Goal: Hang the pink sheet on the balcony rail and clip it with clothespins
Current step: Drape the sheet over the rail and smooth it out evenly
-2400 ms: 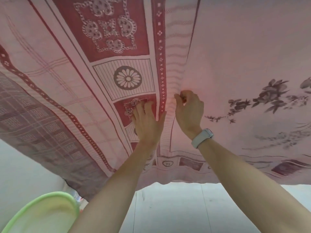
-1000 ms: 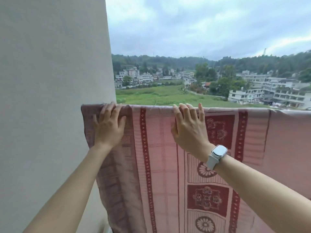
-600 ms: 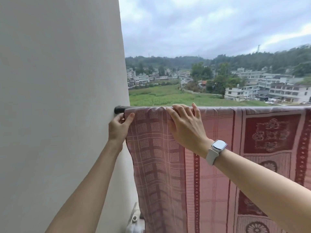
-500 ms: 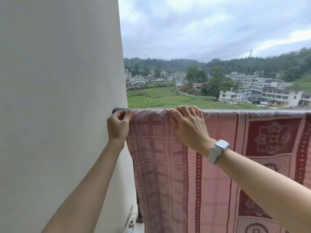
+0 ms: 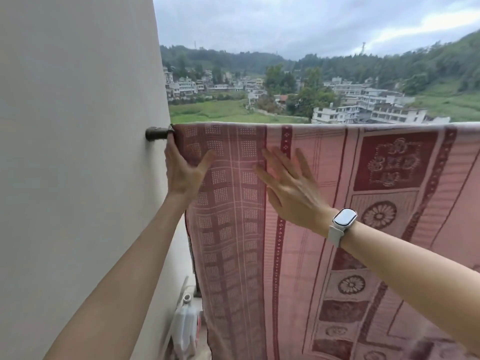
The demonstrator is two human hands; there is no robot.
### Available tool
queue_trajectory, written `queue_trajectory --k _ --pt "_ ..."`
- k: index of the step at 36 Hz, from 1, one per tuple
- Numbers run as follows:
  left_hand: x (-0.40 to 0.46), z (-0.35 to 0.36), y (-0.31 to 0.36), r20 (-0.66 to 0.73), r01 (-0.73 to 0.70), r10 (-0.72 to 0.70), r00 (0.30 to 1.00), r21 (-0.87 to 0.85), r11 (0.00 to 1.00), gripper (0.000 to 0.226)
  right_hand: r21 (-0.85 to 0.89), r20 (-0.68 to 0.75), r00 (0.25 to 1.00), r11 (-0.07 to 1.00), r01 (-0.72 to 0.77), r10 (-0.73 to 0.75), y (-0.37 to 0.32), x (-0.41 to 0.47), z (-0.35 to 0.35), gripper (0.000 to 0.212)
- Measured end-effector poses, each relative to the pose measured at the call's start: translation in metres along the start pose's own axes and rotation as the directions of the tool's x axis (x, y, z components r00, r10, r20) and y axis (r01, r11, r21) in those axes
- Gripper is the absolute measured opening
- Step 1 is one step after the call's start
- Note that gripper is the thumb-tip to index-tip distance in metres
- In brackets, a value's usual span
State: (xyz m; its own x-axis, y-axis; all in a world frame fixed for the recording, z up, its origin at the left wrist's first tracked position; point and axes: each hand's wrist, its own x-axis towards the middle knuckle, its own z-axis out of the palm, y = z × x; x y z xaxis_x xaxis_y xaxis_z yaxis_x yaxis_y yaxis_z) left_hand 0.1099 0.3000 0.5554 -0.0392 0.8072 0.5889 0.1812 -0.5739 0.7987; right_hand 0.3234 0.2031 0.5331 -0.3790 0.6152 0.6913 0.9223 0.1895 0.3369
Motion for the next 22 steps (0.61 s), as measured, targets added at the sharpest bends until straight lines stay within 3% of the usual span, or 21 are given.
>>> queue_trajectory --k 2,4,7,9,11,15,17,19,22 --pt "-0.010 0.006 -0.007 0.071 0.153 -0.140 0.988 -0.240 0.959 0.092 -0.022 0.178 0.983 0.999 -0.048 0.051 -0.008 -0.024 0.012 0.050" --pt "-0.024 0.006 -0.022 0.072 0.245 -0.234 0.970 -0.277 0.929 0.086 0.021 0.391 0.917 0.995 -0.101 0.085 -0.020 -0.058 0.032 0.052" --pt "-0.051 0.004 -0.054 0.085 0.317 -0.306 0.948 -0.289 0.903 0.072 0.184 0.746 0.665 0.967 -0.175 -0.022 -0.045 -0.113 0.063 0.054" --pt "-0.069 0.001 -0.074 0.112 0.375 -0.358 0.927 -0.250 0.893 0.064 0.259 0.817 0.568 0.941 -0.216 -0.095 -0.063 -0.135 0.074 0.053" --pt "-0.087 -0.004 -0.093 0.130 0.417 -0.397 0.908 -0.208 0.885 0.057 0.304 0.783 0.615 0.921 -0.242 -0.097 -0.077 -0.139 0.081 0.052" --pt "-0.126 -0.007 -0.123 0.268 0.484 -0.447 0.854 -0.091 0.870 0.038 0.400 0.588 0.806 0.891 -0.214 -0.071 -0.098 -0.120 0.085 0.047" --pt "-0.142 -0.008 -0.136 0.294 0.513 -0.478 0.828 -0.050 0.857 0.025 0.428 0.504 0.864 0.875 -0.225 -0.024 -0.106 -0.109 0.086 0.047" --pt "-0.152 -0.013 -0.149 0.219 0.534 -0.520 0.825 -0.004 0.845 0.017 0.438 0.465 0.886 0.867 -0.238 0.008 -0.114 -0.102 0.089 0.050" --pt "-0.158 -0.031 -0.160 0.045 0.486 -0.487 0.872 0.035 0.873 0.044 0.375 0.432 0.901 0.917 -0.135 -0.044 -0.122 -0.103 0.094 0.046"
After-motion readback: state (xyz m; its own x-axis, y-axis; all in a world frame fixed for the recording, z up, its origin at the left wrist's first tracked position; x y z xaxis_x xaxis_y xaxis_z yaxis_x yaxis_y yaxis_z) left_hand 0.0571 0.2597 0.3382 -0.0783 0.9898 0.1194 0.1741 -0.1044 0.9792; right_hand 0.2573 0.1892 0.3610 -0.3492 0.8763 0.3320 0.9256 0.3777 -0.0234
